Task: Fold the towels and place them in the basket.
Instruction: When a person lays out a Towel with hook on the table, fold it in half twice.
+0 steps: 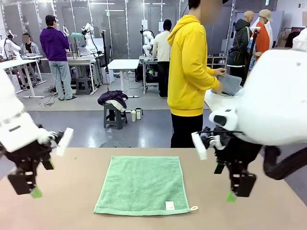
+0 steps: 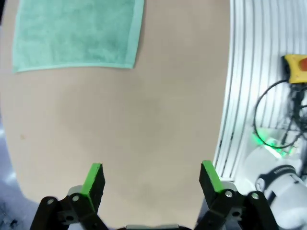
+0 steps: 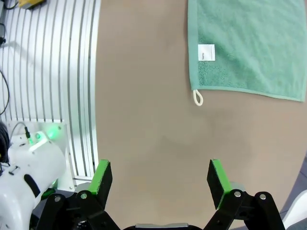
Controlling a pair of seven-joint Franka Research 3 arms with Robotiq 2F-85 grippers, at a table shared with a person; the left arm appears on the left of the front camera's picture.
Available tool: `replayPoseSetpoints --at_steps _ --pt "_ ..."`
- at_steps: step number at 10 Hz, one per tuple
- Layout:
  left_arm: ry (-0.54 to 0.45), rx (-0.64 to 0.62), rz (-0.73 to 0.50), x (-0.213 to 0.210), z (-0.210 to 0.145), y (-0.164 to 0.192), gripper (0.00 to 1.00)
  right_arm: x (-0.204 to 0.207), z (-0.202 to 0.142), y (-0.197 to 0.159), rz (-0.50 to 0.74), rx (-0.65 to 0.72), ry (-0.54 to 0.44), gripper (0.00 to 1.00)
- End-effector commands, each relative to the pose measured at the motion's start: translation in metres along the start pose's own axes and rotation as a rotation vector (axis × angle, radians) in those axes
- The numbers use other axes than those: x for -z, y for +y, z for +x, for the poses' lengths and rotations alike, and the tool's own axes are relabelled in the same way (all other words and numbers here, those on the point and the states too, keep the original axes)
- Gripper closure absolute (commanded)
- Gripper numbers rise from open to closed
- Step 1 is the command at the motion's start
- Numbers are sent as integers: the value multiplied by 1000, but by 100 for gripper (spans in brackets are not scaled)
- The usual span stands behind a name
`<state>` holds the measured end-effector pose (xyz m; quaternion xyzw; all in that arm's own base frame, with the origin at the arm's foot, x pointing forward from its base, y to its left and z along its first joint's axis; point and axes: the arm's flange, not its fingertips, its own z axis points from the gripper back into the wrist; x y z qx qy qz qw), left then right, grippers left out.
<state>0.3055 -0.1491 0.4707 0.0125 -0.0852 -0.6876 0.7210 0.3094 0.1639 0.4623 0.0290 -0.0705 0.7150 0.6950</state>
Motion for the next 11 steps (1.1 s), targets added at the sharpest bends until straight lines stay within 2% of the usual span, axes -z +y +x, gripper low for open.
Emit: replayPoseSetpoints --at_steps 1,2,5,11 --pt "42 -20 -7 37 21 22 0 25 21 -31 3 45 55 0" --pt "82 -17 1 55 33 30 0 39 27 -41 13 37 49 0" --pt "18 20 -57 98 50 55 0 76 37 -66 8 49 92 0" --pt "-10 3 -48 151 83 61 0 131 51 -83 15 63 145 0"
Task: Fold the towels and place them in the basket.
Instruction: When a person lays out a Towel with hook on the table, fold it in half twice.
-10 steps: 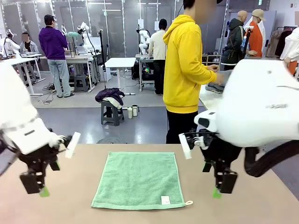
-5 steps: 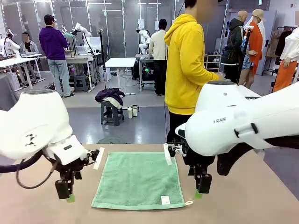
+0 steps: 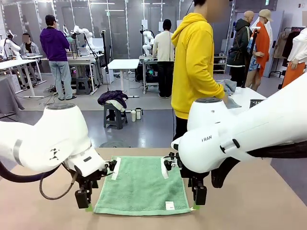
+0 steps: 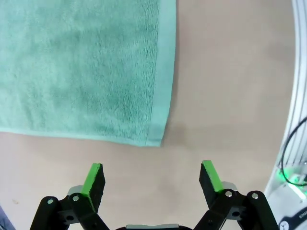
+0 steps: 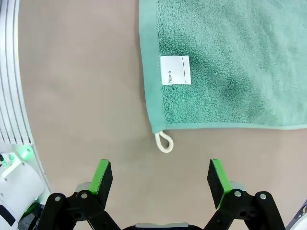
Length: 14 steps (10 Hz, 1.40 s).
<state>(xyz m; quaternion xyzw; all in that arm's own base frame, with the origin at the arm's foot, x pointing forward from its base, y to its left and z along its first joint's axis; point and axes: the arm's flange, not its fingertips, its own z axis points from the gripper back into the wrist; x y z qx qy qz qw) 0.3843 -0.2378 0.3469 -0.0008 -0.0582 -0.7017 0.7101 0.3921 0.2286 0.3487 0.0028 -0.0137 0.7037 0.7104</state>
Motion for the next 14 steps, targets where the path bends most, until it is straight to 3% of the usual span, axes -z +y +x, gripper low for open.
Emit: replayPoseSetpoints --at_steps 1,8,14 --pt "-23 -32 9 19 7 7 0 8 7 -7 -29 26 20 0" --pt "-26 -34 -47 45 14 6 0 37 11 -14 -30 23 46 0" --pt "-33 -37 -70 49 14 10 0 58 18 1 -9 13 2 0"
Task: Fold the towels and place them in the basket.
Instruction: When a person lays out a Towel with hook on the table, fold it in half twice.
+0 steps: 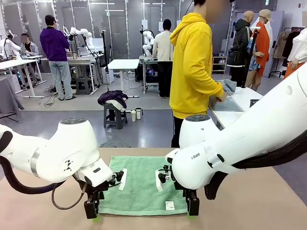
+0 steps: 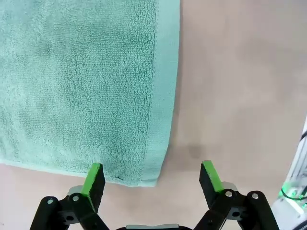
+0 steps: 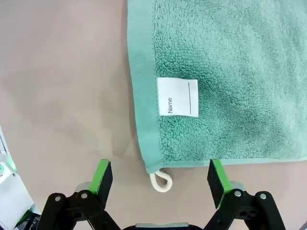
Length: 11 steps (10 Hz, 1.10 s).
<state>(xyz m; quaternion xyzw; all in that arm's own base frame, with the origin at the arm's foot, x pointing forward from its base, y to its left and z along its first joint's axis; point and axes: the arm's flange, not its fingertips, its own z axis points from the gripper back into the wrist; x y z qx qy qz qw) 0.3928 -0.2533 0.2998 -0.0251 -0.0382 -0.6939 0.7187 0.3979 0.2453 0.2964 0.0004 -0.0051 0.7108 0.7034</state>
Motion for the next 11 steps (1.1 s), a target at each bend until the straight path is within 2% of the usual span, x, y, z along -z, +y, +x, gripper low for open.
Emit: replayPoseSetpoints --at_steps 1,4,5,6,7,8,9,10,11 --pt "-34 -6 -16 0 3 6 0 7 4 7 -29 34 -12 0" --pt "-29 -9 -27 2 1 7 0 13 4 7 -19 41 -23 0" --pt "-27 -11 -30 2 2 8 26 14 4 7 -17 41 -26 0" --pt "-14 -3 -31 4 3 8 48 14 3 7 -14 42 -26 13" --pt "0 -5 -33 7 2 9 86 14 3 6 -12 44 -27 35" --pt "5 -6 -33 7 2 9 100 14 2 6 -14 41 -26 60" --pt "5 -2 -29 5 2 8 100 13 3 6 -16 40 -25 95" --pt "7 2 -26 3 3 7 100 12 3 6 -16 40 -25 100" --pt "10 2 -26 3 2 8 97 12 3 5 -18 43 -24 100"
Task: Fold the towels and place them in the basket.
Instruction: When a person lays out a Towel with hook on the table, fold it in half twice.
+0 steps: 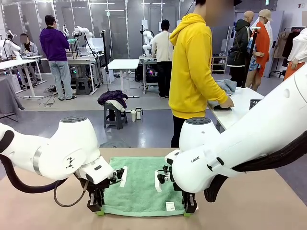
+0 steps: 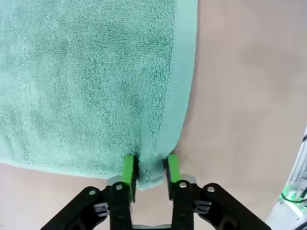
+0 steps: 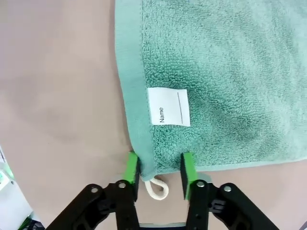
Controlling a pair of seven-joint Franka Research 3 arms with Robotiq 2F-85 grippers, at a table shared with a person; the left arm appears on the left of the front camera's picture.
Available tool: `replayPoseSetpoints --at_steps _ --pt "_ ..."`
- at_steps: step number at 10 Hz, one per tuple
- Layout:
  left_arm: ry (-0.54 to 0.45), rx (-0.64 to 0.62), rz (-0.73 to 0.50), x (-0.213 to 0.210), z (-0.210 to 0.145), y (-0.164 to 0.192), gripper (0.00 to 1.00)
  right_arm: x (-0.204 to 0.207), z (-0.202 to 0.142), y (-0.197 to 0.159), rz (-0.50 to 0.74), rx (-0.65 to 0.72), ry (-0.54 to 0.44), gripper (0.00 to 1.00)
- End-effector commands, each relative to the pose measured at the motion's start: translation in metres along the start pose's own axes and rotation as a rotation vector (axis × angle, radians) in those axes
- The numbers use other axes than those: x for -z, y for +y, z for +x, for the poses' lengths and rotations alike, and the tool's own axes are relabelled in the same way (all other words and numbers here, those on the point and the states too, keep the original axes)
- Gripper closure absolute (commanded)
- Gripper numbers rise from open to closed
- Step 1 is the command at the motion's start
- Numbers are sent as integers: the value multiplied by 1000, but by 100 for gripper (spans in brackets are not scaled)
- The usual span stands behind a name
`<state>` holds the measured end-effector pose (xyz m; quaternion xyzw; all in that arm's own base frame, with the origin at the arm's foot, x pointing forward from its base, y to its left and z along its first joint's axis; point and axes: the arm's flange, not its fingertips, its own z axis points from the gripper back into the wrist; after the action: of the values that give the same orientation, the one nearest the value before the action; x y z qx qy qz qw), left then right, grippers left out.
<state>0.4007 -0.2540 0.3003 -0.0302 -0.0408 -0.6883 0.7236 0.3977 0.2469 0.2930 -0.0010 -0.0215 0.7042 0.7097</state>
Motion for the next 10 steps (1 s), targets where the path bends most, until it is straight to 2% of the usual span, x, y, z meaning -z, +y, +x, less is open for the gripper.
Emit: replayPoseSetpoints --at_steps 1,6,10 --pt "24 16 -24 4 0 0 100 7 1 6 8 26 -2 100" --pt "15 24 -18 -26 3 -9 100 -17 1 7 -1 34 -8 100" --pt "10 -2 -47 -72 6 -11 100 -73 1 20 -85 26 -90 100"
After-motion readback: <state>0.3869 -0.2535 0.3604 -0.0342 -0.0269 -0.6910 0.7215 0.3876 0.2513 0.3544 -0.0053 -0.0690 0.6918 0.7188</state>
